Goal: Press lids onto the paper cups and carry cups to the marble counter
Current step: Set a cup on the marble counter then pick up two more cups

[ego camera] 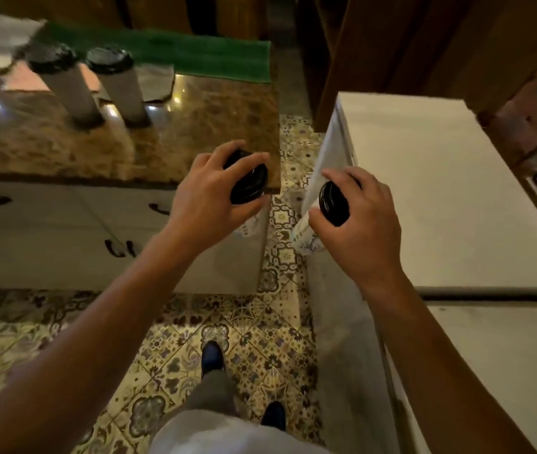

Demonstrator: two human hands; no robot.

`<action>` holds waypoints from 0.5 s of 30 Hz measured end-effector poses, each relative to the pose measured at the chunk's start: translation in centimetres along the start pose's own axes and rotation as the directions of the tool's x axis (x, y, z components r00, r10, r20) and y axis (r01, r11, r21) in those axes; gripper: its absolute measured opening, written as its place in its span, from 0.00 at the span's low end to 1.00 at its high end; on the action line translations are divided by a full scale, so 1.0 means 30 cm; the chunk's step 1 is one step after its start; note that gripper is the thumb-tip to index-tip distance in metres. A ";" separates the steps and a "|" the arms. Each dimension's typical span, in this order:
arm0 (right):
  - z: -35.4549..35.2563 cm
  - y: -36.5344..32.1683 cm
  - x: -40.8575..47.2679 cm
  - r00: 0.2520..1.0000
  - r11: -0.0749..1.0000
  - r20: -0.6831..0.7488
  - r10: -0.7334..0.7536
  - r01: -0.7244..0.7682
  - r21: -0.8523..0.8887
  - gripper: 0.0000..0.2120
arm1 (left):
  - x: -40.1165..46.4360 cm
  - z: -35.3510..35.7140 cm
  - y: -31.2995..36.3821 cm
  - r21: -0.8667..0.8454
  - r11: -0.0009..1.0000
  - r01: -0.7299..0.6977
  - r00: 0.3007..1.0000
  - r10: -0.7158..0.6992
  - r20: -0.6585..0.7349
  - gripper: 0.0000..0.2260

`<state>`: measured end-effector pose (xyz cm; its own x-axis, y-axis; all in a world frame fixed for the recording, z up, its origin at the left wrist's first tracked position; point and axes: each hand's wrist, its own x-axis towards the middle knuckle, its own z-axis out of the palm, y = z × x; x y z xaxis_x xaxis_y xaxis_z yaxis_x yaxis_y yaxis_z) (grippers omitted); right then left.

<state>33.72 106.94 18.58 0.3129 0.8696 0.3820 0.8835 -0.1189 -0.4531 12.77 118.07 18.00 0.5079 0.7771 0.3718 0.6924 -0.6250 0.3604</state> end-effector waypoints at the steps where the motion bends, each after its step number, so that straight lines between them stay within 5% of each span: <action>1: 0.031 -0.014 0.061 1.000 1.000 0.002 -0.017 0.017 0.004 0.27 | 0.037 -0.001 -0.048 0.011 1.000 0.014 1.000 -0.013 -0.014 0.29; 15: 0.475 -0.274 0.749 0.998 1.000 0.059 -0.016 0.016 -0.002 0.27 | 0.621 -0.026 -0.641 0.034 0.999 0.039 0.998 -0.041 0.050 0.28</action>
<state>28.51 134.30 19.42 0.2780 0.8979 0.3413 0.8891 -0.1060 -0.4453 8.53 144.49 18.66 0.5045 0.8046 0.3133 0.7288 -0.5914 0.3451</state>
